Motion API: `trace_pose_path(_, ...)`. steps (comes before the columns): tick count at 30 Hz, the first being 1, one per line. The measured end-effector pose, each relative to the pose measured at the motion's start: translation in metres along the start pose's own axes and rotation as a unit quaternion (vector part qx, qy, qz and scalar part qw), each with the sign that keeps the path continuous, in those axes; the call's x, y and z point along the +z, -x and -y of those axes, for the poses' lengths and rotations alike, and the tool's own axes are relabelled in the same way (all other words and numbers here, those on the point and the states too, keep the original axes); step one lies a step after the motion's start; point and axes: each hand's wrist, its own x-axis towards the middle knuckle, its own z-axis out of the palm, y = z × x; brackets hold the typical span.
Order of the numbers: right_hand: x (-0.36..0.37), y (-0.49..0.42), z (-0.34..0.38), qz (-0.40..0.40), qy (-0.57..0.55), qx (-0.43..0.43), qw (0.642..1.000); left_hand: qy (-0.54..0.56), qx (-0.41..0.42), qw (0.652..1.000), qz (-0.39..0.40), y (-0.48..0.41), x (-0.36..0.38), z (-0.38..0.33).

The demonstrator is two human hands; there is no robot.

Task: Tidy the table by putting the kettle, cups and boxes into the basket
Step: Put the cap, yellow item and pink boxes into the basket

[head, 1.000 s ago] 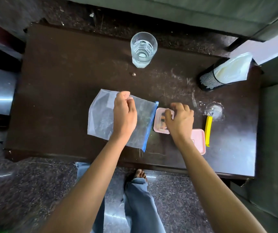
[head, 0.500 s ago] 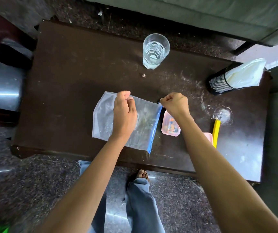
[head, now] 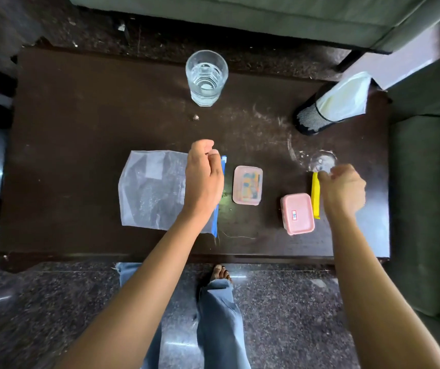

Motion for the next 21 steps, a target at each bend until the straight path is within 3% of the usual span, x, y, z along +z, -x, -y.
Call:
trace_pose_path(3, -0.002, -0.008, -0.023, 0.058, 0.000, 0.037, 0.998, -0.005, 0.007, 1.000, 0.014, 0.009, 0.013, -0.002)
trace_pose_path(7, 0.003, -0.007, -0.037, 0.092, -0.001, 0.020, 0.996, -0.014, 0.003, 1.000, 0.025, 0.018, 0.025, -0.001)
trace_pose_path(15, 0.012, -0.002, -0.031, 0.082, 0.004, 0.007, 0.997, -0.019, 0.007, 1.000, 0.019, 0.021, 0.028, 0.002)
trace_pose_path(18, 0.001, 0.005, -0.019, 0.024, -0.011, -0.055, 0.998, -0.009, 0.002, 1.000, 0.006, 0.016, 0.020, 0.003)
trace_pose_path(21, -0.014, 0.028, 0.014, -0.033, -0.062, -0.208, 0.976, 0.007, -0.012, 1.000, -0.014, 0.006, 0.000, 0.004)
